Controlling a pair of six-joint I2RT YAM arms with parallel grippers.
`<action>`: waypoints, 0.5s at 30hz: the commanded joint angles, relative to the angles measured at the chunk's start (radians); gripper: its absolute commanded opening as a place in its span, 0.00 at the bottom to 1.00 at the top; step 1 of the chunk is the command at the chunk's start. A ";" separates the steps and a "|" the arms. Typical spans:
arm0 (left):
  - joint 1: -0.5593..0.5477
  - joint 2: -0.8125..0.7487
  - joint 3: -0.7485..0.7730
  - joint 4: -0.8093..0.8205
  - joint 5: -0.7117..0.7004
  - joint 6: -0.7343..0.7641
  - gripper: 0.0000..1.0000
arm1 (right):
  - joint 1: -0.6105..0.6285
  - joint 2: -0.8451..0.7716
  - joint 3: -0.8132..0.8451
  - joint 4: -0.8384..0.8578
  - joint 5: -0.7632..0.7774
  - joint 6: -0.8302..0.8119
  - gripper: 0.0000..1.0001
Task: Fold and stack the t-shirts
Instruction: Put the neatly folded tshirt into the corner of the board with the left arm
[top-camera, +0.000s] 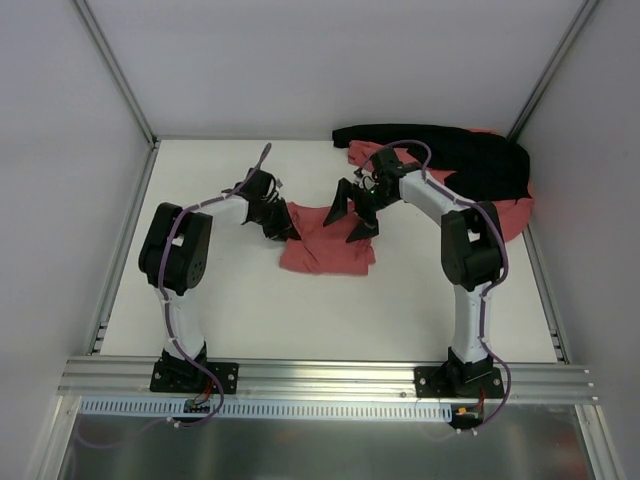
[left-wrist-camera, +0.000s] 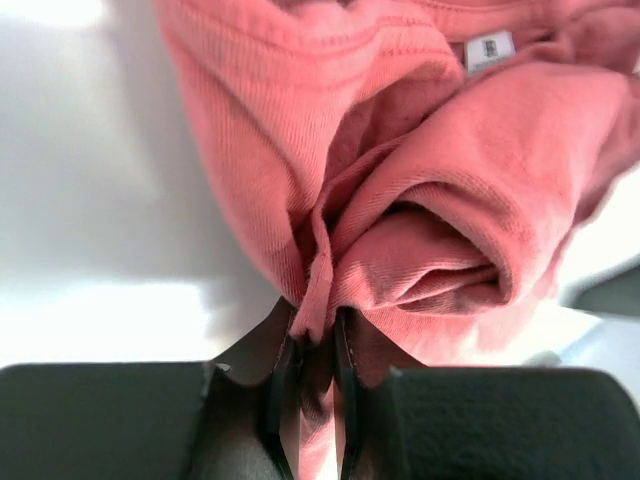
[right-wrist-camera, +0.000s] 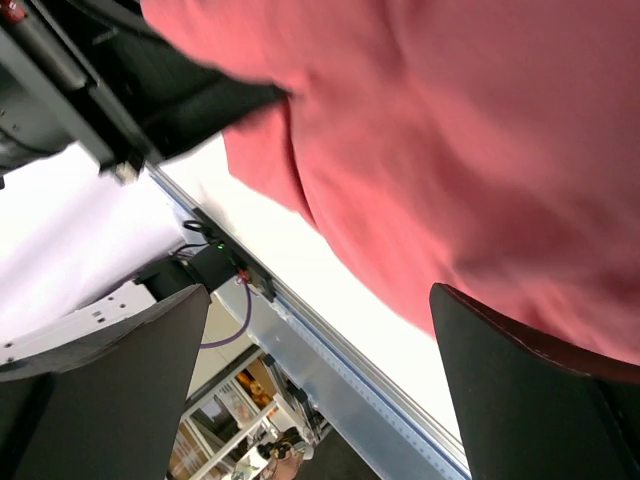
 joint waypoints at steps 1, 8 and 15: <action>0.052 -0.082 0.080 -0.257 -0.316 0.137 0.00 | -0.032 -0.127 0.017 0.012 -0.047 0.014 1.00; 0.109 -0.067 0.258 -0.400 -0.497 0.238 0.00 | -0.084 -0.210 -0.021 0.046 -0.078 0.035 0.99; 0.134 0.085 0.523 -0.541 -0.663 0.397 0.00 | -0.130 -0.276 -0.055 0.063 -0.092 0.043 0.99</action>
